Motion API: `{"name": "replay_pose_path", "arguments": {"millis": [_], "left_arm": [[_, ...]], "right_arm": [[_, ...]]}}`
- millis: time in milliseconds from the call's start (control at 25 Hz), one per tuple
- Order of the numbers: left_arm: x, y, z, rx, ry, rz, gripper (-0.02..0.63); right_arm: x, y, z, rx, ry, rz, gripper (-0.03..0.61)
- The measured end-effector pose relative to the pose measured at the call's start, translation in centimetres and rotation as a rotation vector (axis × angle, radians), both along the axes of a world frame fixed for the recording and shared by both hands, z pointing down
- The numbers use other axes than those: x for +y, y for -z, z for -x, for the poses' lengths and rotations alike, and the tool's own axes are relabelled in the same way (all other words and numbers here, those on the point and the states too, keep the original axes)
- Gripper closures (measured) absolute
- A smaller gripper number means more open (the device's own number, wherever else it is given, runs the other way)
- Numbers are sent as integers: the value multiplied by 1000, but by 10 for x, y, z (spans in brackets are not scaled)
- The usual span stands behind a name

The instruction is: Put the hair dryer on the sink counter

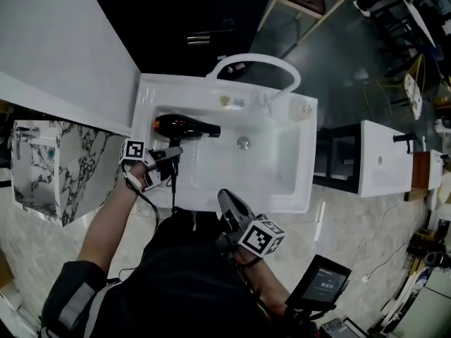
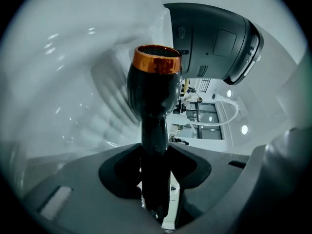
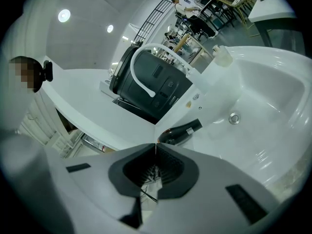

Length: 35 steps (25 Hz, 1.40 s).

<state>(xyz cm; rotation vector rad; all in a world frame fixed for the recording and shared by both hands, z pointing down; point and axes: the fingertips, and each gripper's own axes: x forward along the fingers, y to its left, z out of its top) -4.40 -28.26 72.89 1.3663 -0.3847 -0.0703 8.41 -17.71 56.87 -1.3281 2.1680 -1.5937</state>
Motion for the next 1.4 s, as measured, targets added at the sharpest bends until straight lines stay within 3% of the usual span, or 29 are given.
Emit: {"name": "replay_pose_path", "arguments": {"millis": [240, 680, 800, 920, 1160, 1400], "left_arm": [[-8, -10, 5, -110, 9, -40, 457], [7, -20, 27, -245, 44, 0, 435], [7, -19, 35, -318, 40, -17, 423], [7, -7, 42, -340, 61, -38, 423], [17, 33, 55, -343, 104, -128, 420], [24, 82, 86, -424, 234, -308, 420]], "right_arm": [[-4, 2, 0, -8, -7, -10, 572], [-8, 8, 2, -15, -4, -31, 572], [-7, 8, 4, -19, 0, -33, 572], [-8, 9, 4, -22, 4, -37, 572], [-8, 15, 2, -9, 13, -56, 572], [-9, 23, 8, 14, 53, -89, 572]]}}
